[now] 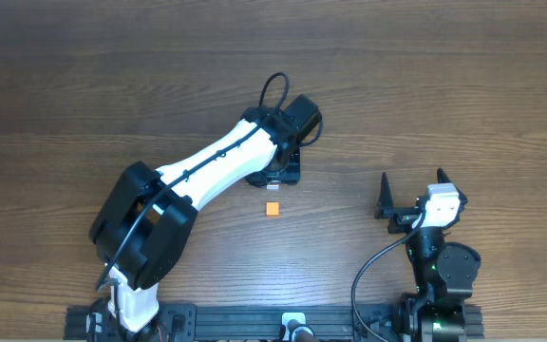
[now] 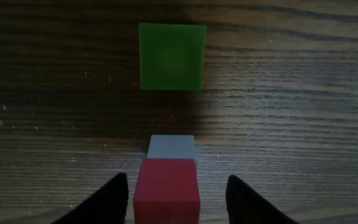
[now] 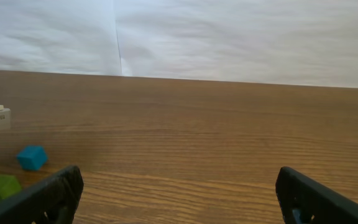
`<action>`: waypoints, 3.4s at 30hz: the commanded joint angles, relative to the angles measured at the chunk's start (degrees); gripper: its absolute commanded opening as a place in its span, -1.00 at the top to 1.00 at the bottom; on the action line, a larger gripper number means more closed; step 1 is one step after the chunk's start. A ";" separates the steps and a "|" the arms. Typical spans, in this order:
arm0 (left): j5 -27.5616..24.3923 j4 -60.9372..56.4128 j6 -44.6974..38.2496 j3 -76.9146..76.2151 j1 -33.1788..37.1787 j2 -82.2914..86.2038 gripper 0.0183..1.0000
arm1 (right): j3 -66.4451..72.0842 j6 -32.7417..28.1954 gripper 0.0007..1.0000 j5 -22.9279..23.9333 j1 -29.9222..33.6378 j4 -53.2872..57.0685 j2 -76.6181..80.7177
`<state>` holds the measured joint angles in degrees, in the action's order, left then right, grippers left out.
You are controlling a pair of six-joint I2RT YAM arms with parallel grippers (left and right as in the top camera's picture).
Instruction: Stack Cubes
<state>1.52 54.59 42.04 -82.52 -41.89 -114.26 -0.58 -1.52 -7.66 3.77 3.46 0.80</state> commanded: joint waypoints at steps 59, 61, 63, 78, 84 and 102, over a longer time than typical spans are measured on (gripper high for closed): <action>-1.88 -0.72 8.44 10.14 -6.10 1.92 0.25 | 0.28 0.15 -0.98 -0.85 0.28 0.20 -0.46; -1.88 -0.76 8.41 10.32 -5.84 1.95 0.33 | 0.28 0.15 -0.99 -0.85 0.28 0.20 -0.46; -1.88 -0.85 8.41 10.32 -5.84 1.95 0.41 | 0.28 0.15 -0.98 -0.85 0.28 0.20 -0.46; -1.86 -0.85 8.04 10.16 -5.81 5.03 0.96 | 0.28 0.15 -0.98 -0.85 0.28 0.20 -0.46; 1.09 5.53 6.19 3.23 -4.46 8.55 0.96 | 0.28 0.15 -0.98 -0.85 0.28 0.20 -0.46; 1.53 6.93 2.03 -3.67 0.26 7.48 0.96 | 0.28 0.15 -0.99 -0.85 0.28 0.20 -0.46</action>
<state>3.25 61.65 45.63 -85.10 -42.24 -106.94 -0.58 -1.50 -7.66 3.77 3.46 0.80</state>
